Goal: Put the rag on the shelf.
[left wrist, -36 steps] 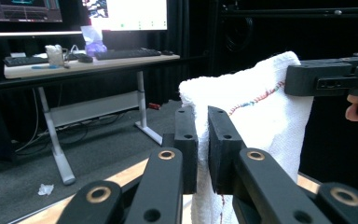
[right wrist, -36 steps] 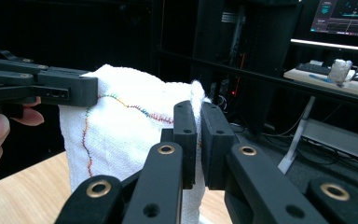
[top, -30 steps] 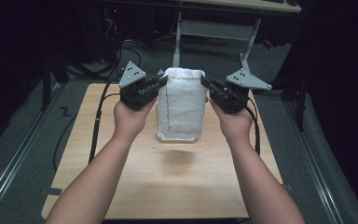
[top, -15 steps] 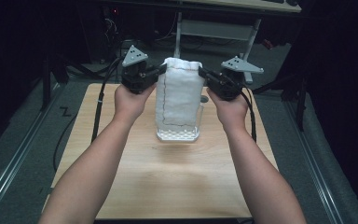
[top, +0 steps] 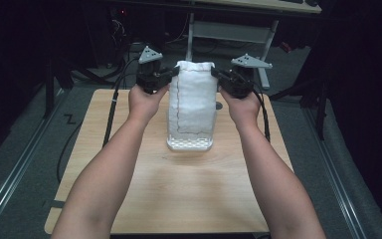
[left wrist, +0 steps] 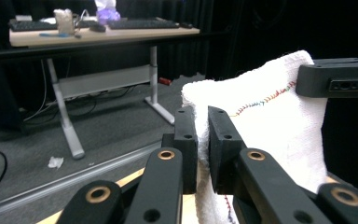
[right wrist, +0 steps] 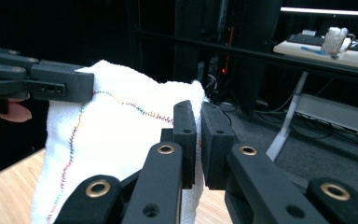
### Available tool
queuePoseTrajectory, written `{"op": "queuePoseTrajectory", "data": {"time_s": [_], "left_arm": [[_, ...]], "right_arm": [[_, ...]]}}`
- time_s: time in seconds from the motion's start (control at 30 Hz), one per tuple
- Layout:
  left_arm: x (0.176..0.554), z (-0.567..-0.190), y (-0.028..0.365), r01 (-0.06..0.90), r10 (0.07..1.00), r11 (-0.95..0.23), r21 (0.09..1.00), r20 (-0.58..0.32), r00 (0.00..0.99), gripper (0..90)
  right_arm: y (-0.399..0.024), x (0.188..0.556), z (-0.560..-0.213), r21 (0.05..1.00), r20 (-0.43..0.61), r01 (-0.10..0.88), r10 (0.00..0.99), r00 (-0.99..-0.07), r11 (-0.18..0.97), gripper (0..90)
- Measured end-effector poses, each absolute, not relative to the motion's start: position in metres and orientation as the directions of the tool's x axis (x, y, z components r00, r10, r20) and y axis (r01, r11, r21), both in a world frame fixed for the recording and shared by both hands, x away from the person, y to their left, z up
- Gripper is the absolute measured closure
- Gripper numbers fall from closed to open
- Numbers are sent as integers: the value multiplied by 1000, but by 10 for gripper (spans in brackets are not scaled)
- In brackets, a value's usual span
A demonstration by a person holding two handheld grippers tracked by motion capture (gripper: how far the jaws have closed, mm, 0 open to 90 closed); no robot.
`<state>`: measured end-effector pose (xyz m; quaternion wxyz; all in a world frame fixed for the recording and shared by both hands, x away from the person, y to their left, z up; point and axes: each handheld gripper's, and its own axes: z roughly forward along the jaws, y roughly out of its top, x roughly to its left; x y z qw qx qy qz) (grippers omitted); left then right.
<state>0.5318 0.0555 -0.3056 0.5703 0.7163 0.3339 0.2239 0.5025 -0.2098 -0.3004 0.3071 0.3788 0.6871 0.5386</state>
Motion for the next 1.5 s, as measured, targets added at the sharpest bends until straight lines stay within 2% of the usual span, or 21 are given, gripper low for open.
{"op": "queuePoseTrajectory", "data": {"time_s": [0.47, 0.7, 0.73, 0.8, 0.87, 1.2, 1.5], "left_arm": [[553, -335, 53, 306, 738, -151, 940, -99, 667, 830], [563, -355, 50, 385, 746, -165, 908, -141, 651, 816], [563, -355, 50, 384, 752, -165, 908, -136, 645, 792], [564, -354, 52, 376, 750, -145, 915, -146, 646, 683], [563, -352, 54, 375, 747, -130, 918, -157, 646, 653], [561, -350, 56, 373, 753, -136, 918, -149, 641, 639], [549, -347, 62, 361, 742, -94, 928, -177, 647, 633]], "right_arm": [[-208, 533, -334, 942, 10, 294, 862, -508, 163, 855], [-208, 543, -344, 924, 32, 343, 862, -506, 167, 850], [-208, 544, -345, 923, 36, 348, 864, -503, 164, 838], [-209, 547, -345, 920, 37, 356, 869, -493, 163, 761], [-210, 548, -344, 921, 35, 353, 872, -489, 162, 752], [-206, 540, -342, 924, 29, 343, 862, -506, 170, 751], [-208, 532, -347, 919, 17, 345, 858, -513, 188, 738]]}}
